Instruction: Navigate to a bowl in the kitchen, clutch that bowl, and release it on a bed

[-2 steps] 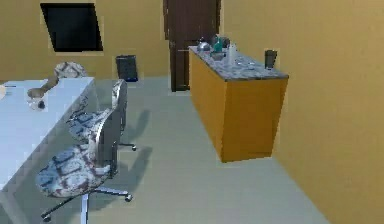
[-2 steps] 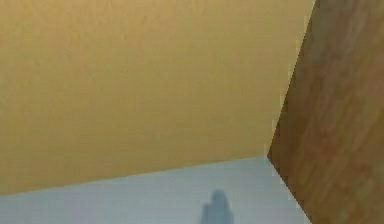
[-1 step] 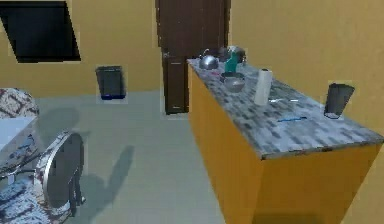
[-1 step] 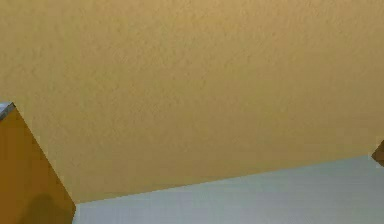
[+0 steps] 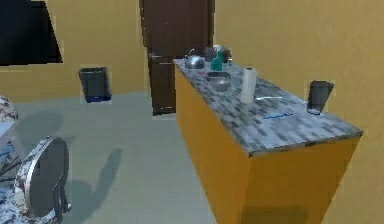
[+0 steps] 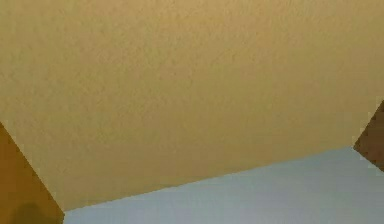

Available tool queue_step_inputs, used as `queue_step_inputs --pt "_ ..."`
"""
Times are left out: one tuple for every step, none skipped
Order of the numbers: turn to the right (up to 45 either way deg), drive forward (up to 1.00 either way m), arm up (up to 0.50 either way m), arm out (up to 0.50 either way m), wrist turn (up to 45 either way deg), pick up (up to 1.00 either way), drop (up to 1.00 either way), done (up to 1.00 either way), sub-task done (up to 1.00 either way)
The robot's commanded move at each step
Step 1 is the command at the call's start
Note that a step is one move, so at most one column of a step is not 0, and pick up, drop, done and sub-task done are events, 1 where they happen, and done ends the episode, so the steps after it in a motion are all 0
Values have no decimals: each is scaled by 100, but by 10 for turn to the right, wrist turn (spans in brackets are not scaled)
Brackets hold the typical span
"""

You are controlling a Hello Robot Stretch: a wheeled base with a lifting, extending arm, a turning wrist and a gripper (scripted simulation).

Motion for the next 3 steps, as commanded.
queue_step_inputs --pt "0 10 0 0 0 0 0 0 0" --pt "-450 0 0 0 0 0 0 0 0" --pt "-330 0 0 0 0 0 0 0 0"
